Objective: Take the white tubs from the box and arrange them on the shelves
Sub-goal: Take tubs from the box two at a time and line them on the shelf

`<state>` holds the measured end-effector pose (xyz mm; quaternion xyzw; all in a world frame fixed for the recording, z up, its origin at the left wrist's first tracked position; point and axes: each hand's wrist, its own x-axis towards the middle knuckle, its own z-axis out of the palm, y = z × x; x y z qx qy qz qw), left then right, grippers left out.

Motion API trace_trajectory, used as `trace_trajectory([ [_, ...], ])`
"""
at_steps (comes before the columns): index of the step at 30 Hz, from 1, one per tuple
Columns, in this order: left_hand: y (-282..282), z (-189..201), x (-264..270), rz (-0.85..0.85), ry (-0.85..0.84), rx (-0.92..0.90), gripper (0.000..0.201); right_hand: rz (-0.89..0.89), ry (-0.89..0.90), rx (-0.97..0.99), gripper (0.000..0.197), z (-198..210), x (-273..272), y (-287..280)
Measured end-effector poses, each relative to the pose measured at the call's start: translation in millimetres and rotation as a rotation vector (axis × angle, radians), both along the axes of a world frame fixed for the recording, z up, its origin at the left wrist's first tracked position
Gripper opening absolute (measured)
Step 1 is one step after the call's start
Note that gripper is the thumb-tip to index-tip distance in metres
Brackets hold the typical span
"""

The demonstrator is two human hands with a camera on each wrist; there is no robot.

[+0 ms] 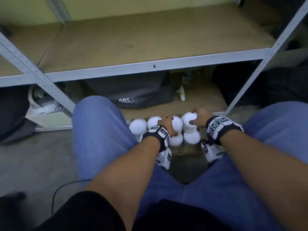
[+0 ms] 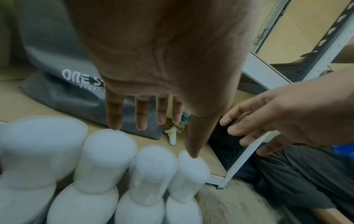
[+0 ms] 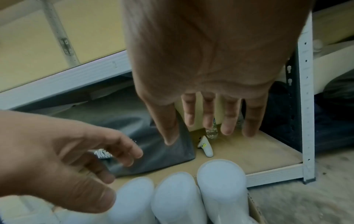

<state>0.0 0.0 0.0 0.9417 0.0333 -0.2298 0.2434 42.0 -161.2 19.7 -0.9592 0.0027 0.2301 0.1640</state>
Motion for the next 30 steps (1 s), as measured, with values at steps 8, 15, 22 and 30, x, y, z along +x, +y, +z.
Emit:
trace_trajectory([
  [8, 0, -23, 34, -0.092, 0.062, 0.046, 0.081, -0.035, 0.028, -0.074, 0.059, -28, 17, -2],
  [15, -7, -64, 70, -0.133, 0.142, 0.098, 0.088, 0.023, 0.141, -0.169, 0.078, -68, 51, -8],
  [22, -18, -100, 84, -0.246, 0.086, 0.242, 0.095, 0.081, 0.228, -0.175, 0.105, -105, 65, -6],
  [30, -21, -109, 84, -0.277, 0.053, 0.286, 0.083, 0.038, 0.204, -0.210, 0.093, -114, 70, 4],
])
